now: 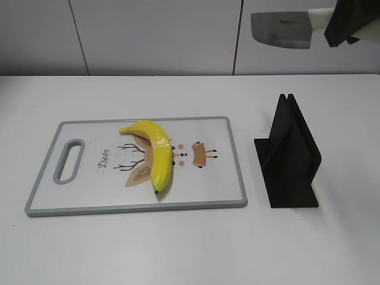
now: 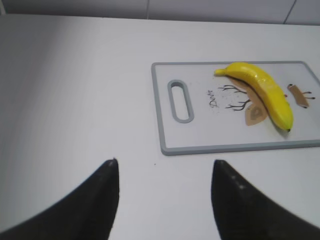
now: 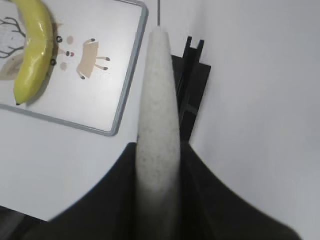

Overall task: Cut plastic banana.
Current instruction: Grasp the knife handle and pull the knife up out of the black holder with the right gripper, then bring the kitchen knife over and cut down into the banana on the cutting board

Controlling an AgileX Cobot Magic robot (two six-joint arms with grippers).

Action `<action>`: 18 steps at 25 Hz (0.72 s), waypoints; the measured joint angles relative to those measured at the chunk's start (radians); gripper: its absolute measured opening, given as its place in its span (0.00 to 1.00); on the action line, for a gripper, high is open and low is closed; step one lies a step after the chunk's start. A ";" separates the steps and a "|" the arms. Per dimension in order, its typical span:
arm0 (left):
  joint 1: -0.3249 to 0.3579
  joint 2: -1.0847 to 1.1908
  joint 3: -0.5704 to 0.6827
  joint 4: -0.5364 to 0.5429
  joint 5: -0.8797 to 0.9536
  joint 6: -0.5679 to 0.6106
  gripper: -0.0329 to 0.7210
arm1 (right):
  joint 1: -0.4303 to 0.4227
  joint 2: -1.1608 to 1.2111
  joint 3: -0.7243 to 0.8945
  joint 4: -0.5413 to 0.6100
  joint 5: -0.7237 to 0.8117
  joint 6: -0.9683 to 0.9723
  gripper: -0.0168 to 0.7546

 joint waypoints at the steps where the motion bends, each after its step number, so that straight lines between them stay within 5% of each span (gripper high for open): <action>1: 0.000 0.001 -0.006 -0.011 -0.008 0.015 0.78 | 0.000 0.000 -0.005 0.002 0.000 -0.048 0.24; 9: 0.000 0.249 -0.089 -0.149 -0.143 0.250 0.78 | 0.000 0.030 -0.008 0.076 -0.028 -0.557 0.24; 18: 0.000 0.713 -0.238 -0.380 -0.250 0.717 0.78 | 0.000 0.178 -0.008 0.228 -0.157 -1.043 0.24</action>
